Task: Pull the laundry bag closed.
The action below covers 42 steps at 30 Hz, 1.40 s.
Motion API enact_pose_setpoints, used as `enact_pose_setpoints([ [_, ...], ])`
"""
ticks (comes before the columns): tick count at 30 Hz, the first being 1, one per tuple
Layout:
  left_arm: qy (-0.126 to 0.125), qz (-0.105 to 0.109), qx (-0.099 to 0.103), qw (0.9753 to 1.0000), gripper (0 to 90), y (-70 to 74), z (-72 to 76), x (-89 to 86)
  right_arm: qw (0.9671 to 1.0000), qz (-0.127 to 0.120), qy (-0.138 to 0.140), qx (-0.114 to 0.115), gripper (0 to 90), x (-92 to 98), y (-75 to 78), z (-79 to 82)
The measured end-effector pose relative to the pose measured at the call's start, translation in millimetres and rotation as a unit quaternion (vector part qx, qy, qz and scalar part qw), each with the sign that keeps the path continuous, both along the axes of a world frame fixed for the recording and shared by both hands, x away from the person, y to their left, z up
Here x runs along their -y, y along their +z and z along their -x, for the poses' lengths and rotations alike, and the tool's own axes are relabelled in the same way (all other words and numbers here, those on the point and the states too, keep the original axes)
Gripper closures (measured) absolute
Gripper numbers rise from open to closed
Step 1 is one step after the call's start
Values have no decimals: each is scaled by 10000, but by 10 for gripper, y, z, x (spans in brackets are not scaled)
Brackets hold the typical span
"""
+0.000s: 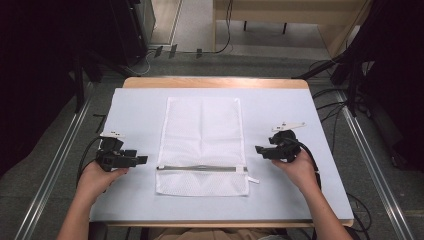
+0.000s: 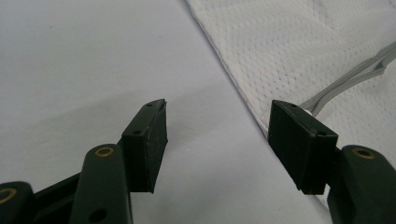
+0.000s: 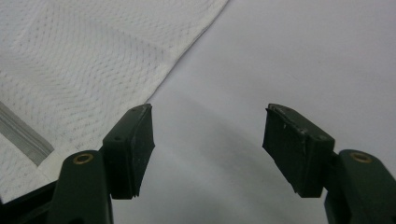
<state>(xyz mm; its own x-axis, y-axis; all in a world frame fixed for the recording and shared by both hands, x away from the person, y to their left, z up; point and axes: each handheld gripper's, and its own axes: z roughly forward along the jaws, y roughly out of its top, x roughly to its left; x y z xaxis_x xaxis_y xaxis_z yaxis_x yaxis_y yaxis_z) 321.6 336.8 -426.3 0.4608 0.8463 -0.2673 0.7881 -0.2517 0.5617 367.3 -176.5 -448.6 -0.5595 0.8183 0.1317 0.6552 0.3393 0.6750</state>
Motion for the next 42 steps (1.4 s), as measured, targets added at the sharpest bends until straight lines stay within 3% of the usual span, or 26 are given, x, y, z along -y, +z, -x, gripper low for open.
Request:
enact_pose_setpoints([
  [13, -14, 26, -45, 10000, 387, 1, 1, 3, 10000, -5, 23, -43, 356, -11, 1, 7],
  [21, -35, 71, 46, 10000, 382, 53, 75, 6, 9999, 20, 148, -16, 362, -68, 62, 121],
  [26, 70, 64, -93, 9999, 394, 39, 98, -10, 9997, 28, 243, 27, 367, -122, 98, 186],
  [32, -1, 54, -22, 10000, 402, 45, 159, -45, 9990, 55, 424, 90, 369, -234, 130, 253],
  [36, 16, 311, -45, 9995, 409, 6, 166, -81, 9984, 69, 542, 127, 381, -307, 150, 292],
  [38, 5, 153, -44, 9999, 415, -20, 153, -83, 9980, 71, 615, 156, 396, -364, 155, 308],
  [42, 53, 70, -101, 9999, 418, -54, 126, -88, 9970, 96, 753, 165, 397, -462, 146, 313],
])
